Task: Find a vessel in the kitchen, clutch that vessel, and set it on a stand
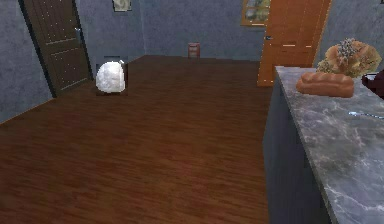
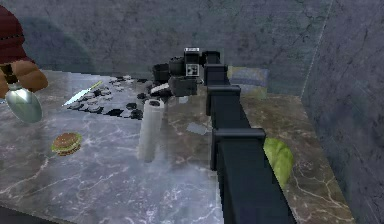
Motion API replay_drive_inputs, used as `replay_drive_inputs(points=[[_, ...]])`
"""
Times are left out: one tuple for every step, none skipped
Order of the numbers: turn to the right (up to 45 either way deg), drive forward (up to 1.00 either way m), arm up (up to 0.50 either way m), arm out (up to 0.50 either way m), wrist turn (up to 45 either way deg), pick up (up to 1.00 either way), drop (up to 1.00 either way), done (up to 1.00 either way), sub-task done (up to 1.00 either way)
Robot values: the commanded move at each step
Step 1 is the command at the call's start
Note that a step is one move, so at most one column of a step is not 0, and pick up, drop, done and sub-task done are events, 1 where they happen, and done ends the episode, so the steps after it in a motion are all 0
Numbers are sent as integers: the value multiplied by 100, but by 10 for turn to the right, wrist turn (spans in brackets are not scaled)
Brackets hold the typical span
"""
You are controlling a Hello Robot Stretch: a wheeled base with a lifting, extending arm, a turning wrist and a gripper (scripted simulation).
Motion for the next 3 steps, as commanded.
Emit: replay_drive_inputs(points=[[0,0,0,0,-450,0,0,0,0],[0,0,0,0,-450,0,0,0,0],[0,0,0,0,-210,0,0,0,0]])
